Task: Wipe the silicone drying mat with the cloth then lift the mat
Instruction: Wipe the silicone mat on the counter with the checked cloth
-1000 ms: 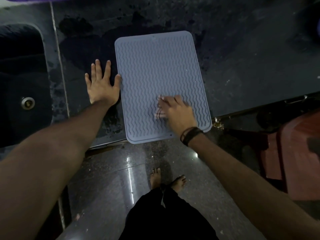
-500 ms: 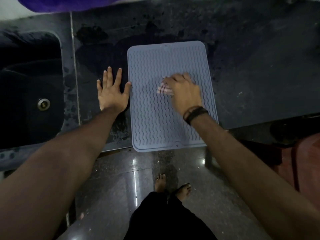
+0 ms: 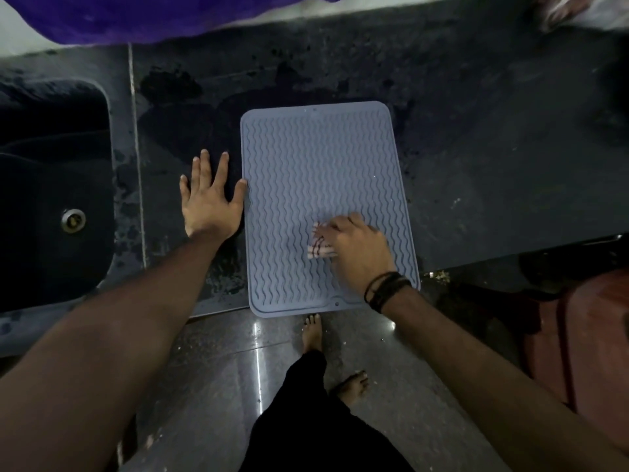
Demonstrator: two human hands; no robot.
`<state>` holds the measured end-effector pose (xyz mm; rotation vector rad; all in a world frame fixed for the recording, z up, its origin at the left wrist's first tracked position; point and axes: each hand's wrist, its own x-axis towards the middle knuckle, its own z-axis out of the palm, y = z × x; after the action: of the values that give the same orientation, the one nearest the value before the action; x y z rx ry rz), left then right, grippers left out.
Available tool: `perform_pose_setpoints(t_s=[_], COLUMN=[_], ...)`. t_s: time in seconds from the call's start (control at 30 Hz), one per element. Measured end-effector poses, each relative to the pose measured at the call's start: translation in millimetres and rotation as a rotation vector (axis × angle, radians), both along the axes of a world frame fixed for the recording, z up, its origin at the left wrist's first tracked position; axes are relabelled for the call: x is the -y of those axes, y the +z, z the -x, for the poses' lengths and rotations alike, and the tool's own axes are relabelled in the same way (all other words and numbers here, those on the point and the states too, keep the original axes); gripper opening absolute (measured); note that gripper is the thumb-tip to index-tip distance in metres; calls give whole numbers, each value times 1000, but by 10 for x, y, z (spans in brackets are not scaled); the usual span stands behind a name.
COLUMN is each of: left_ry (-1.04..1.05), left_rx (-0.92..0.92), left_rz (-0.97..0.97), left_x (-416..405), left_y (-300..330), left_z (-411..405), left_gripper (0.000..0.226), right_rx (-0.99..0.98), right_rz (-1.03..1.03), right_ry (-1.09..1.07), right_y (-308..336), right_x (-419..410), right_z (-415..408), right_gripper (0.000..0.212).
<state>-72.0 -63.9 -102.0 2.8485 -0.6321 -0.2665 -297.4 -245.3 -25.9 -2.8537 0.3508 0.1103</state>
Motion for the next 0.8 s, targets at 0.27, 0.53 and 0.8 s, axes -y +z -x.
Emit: perform_pose_setpoints(t_s=[0.27,0.53,0.8], left_ry=[6,6,19], left_rx=[-3,-17,-32], left_rz=[4,13,34], left_x=[5,-6,17], left_y=[-4,-17,22], left_z=[-3,8,12], left_gripper=[69,70,70], right_rx=[-16,25,94], right_rz=[62,39,16], right_ry=[-77,-13,-86], right_y=[-15,-264,113], right_x=[550,224,539], right_z=[-1374,-749,-1278], right_gripper=[52,62,46])
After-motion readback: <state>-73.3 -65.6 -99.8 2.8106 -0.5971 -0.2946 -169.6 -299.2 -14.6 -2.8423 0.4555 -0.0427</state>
